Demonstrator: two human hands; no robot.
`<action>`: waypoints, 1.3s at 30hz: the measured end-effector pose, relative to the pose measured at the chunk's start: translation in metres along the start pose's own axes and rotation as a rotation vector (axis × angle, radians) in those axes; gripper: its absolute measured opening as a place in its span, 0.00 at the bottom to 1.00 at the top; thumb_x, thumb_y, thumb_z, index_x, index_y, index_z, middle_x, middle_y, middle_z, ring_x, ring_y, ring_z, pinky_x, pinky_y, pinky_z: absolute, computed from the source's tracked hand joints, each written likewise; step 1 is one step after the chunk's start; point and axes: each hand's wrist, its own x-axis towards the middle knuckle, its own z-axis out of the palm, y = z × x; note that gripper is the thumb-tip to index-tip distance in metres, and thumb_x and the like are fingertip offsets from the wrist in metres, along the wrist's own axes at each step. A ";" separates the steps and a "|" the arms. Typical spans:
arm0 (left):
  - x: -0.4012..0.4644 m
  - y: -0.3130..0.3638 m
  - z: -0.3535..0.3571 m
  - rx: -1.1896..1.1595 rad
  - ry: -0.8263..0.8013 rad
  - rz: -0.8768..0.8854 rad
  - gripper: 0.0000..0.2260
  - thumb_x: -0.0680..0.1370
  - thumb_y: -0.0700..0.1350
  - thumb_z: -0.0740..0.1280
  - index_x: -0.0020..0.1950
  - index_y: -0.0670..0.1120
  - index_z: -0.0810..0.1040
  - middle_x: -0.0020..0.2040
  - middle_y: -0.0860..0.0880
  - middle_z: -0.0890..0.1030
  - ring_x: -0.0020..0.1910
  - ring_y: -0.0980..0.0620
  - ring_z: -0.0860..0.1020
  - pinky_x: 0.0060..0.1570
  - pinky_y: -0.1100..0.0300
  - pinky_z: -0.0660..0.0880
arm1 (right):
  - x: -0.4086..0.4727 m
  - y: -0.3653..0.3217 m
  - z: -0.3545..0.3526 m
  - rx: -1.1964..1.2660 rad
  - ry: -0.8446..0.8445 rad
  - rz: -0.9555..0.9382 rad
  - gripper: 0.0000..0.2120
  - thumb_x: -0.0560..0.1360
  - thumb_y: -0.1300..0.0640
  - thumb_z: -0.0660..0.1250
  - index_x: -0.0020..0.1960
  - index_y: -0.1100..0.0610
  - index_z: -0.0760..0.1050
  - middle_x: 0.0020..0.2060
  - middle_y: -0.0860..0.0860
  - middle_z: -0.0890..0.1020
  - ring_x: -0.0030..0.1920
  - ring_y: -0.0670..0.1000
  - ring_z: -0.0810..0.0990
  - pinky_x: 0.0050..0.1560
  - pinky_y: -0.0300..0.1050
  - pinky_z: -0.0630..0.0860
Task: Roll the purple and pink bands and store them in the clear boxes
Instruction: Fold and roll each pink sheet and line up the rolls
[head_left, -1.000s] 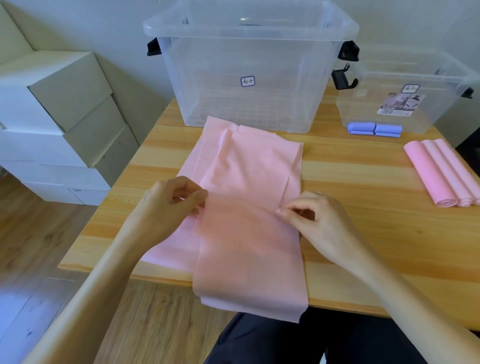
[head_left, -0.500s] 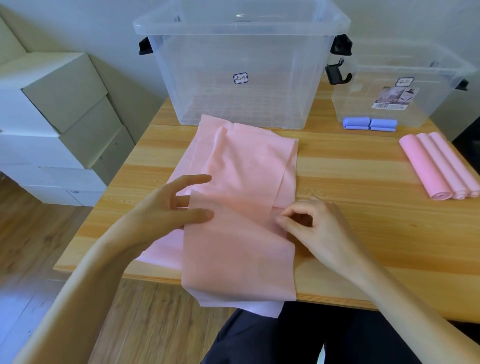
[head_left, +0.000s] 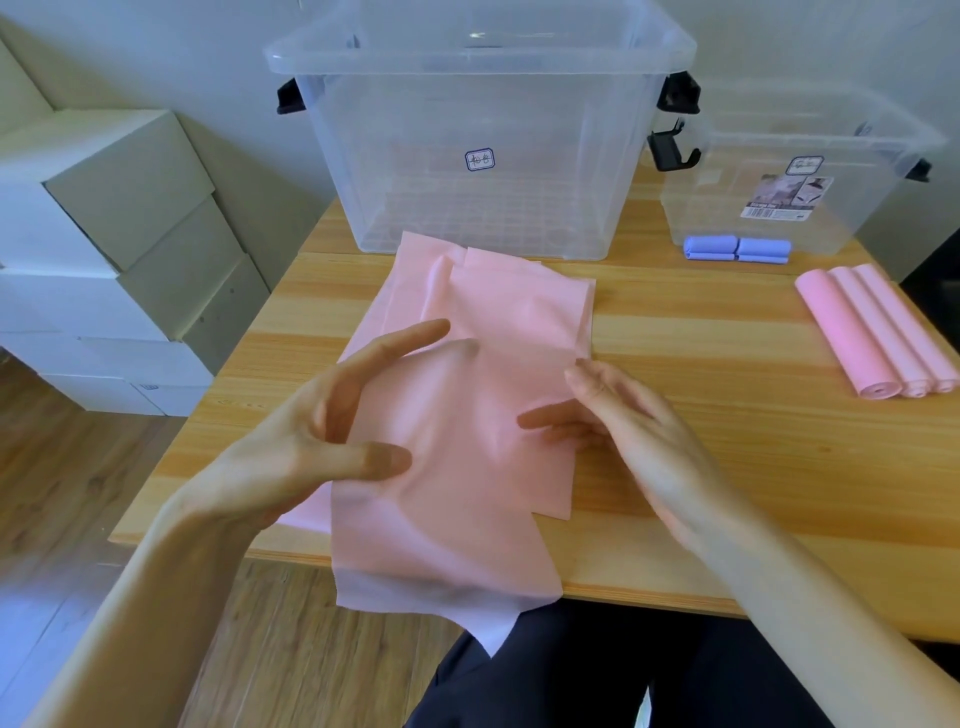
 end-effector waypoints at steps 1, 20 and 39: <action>0.000 0.001 0.000 0.013 -0.020 -0.010 0.37 0.64 0.41 0.73 0.72 0.59 0.72 0.67 0.52 0.78 0.62 0.50 0.79 0.53 0.60 0.78 | 0.001 -0.002 0.001 0.051 -0.004 -0.007 0.15 0.80 0.50 0.63 0.62 0.56 0.76 0.48 0.54 0.87 0.50 0.53 0.85 0.55 0.45 0.76; 0.003 0.010 0.023 0.161 0.321 -0.015 0.15 0.79 0.44 0.64 0.64 0.55 0.80 0.50 0.50 0.86 0.48 0.51 0.84 0.45 0.64 0.80 | -0.006 -0.001 0.010 0.014 0.094 0.002 0.15 0.77 0.59 0.71 0.62 0.52 0.73 0.48 0.47 0.87 0.45 0.40 0.84 0.39 0.25 0.72; -0.004 0.010 0.026 0.331 0.640 0.030 0.08 0.74 0.38 0.73 0.46 0.51 0.85 0.41 0.60 0.86 0.41 0.64 0.83 0.44 0.77 0.73 | -0.033 -0.002 -0.004 -0.131 0.177 -0.269 0.11 0.71 0.66 0.75 0.50 0.54 0.80 0.38 0.53 0.86 0.39 0.47 0.82 0.44 0.32 0.75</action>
